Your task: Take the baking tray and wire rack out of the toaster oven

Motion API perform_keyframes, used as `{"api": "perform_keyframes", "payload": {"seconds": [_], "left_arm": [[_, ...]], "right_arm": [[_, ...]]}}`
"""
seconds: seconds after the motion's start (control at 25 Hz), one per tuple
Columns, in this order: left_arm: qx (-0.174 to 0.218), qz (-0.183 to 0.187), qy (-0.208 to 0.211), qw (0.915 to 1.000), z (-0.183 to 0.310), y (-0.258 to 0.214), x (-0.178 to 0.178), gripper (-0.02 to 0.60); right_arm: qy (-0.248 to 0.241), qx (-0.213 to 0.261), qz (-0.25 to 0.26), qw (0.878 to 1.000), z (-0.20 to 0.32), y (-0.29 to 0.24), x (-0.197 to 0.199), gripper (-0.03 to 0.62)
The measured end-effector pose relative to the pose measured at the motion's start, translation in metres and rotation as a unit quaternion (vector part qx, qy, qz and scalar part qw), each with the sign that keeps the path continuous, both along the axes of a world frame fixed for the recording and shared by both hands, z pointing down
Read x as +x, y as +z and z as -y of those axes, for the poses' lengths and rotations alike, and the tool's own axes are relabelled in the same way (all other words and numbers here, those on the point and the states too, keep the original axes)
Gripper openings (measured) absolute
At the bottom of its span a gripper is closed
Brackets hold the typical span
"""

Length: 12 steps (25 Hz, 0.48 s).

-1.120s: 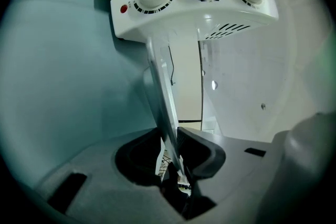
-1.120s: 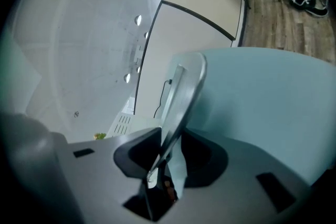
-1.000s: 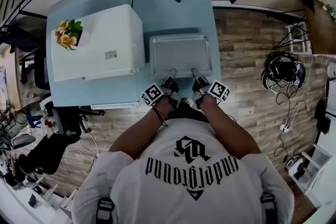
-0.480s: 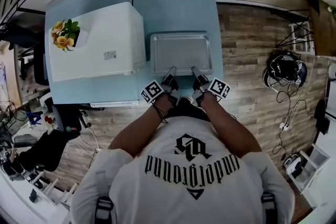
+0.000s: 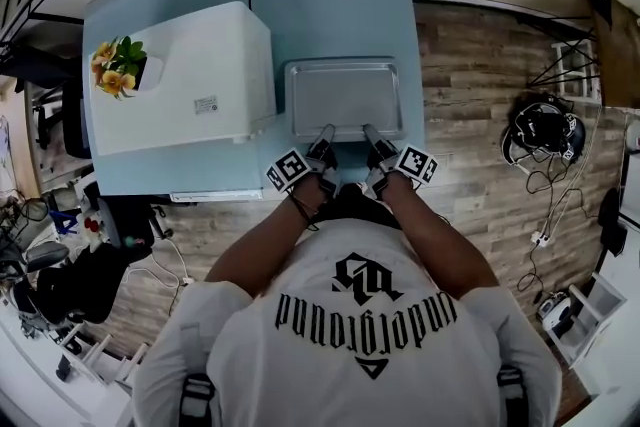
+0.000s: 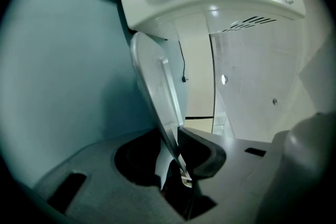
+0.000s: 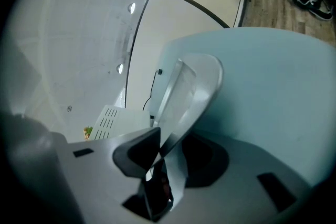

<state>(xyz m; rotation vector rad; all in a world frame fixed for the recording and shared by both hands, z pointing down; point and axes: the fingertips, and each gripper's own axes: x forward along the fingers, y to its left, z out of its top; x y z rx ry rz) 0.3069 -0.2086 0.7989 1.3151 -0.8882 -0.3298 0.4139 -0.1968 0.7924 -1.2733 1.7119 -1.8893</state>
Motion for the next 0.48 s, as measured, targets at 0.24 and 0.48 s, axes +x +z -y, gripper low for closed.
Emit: {"api": "perform_keyframes", "payload": {"seconds": [0.24,0.48], "left_arm": [[0.003,0.018,0.037,0.9991,0.000,0.002,0.006,0.125],[0.020,0.025,0.081,0.9962,-0.001,-0.005,0.014,0.205]], "right_arm": [[-0.007,0.003,-0.006,1.000,0.004,0.003,0.004,0.138],[-0.048,0.018,-0.017,0.999,0.006,-0.002,0.003,0.156]]}}
